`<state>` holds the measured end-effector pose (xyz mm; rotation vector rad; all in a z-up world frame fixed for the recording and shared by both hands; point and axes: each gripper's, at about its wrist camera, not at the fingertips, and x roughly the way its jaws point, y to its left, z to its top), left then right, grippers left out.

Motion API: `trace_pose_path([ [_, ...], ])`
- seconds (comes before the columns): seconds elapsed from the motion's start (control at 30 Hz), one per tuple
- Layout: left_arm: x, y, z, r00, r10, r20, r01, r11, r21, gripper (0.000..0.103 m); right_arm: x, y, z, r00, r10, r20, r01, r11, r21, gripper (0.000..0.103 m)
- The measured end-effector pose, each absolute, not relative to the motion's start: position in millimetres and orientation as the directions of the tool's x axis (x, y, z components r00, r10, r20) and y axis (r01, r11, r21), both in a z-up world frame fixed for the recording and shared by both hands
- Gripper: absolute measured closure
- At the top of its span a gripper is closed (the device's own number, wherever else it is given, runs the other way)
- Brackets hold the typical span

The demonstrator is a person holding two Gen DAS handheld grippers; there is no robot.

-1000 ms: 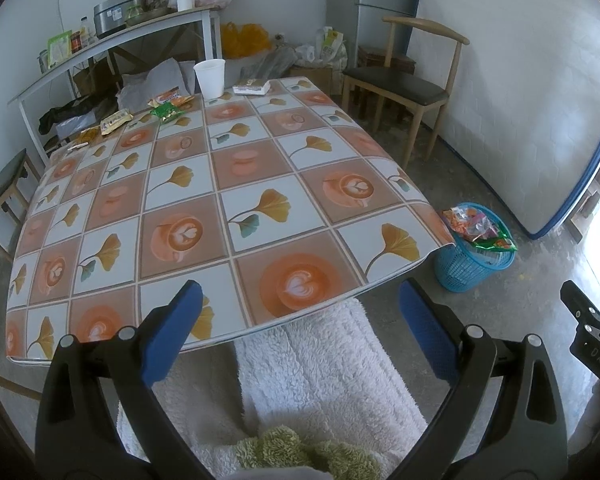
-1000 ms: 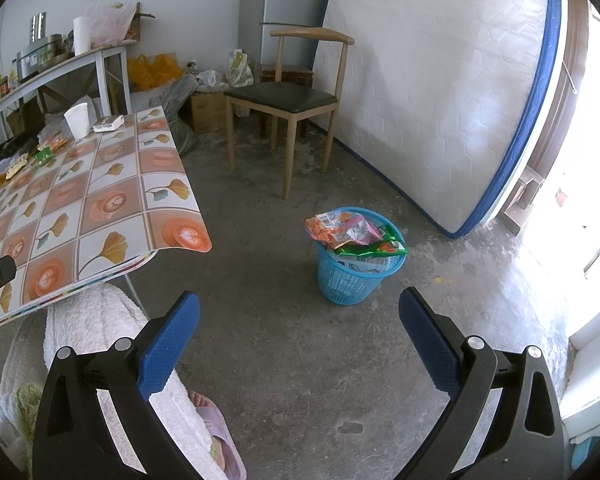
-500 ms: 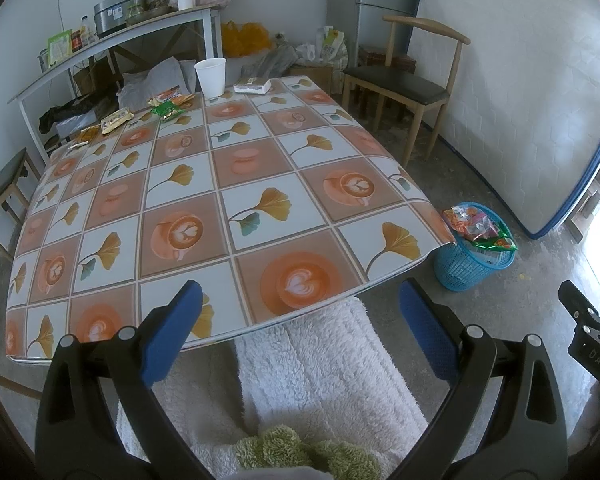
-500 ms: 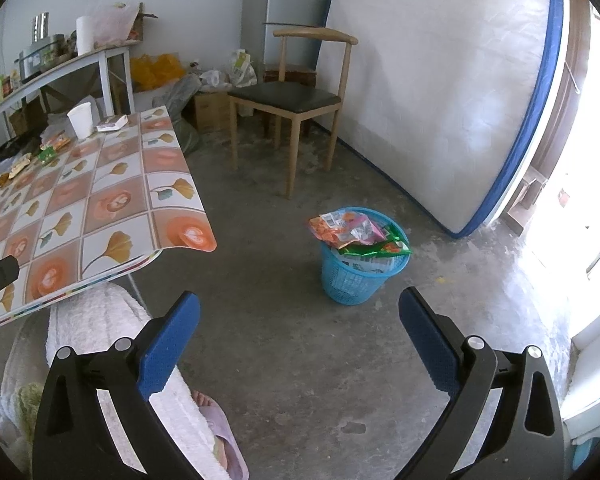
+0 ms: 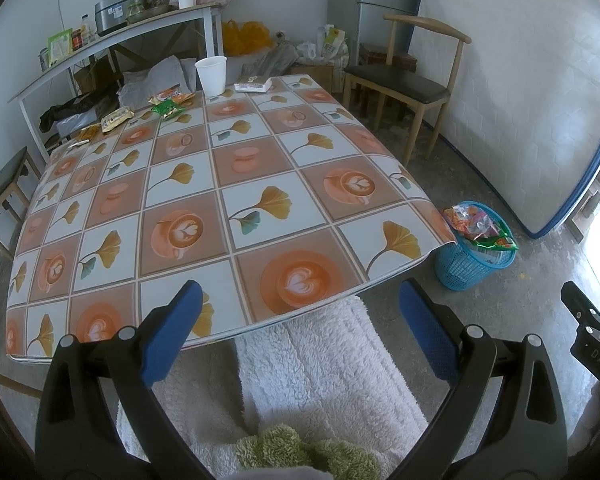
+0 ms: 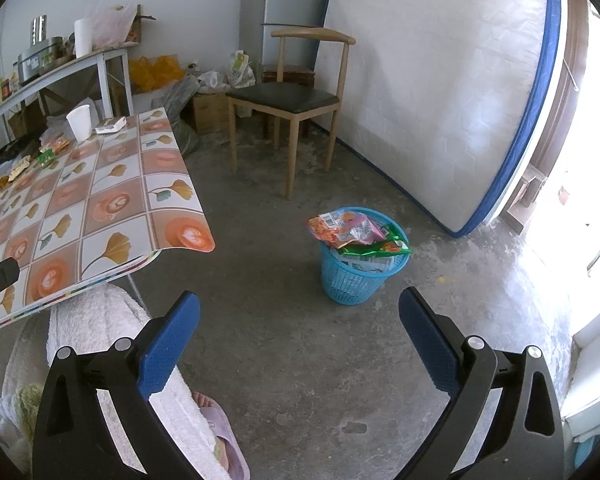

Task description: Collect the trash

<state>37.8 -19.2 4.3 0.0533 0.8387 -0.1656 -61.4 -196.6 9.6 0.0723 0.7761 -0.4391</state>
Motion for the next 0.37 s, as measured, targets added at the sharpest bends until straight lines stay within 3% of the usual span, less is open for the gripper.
trace_pose_path([
  [0.37,34.8,-19.1,2.1,0.656,-0.128,-0.744,0.172,0.985,-0.018,0.008,-60.5,-197.3,11.7,0.631,-0.357,-0.689,0.411,0.907,-0.094,0.006],
])
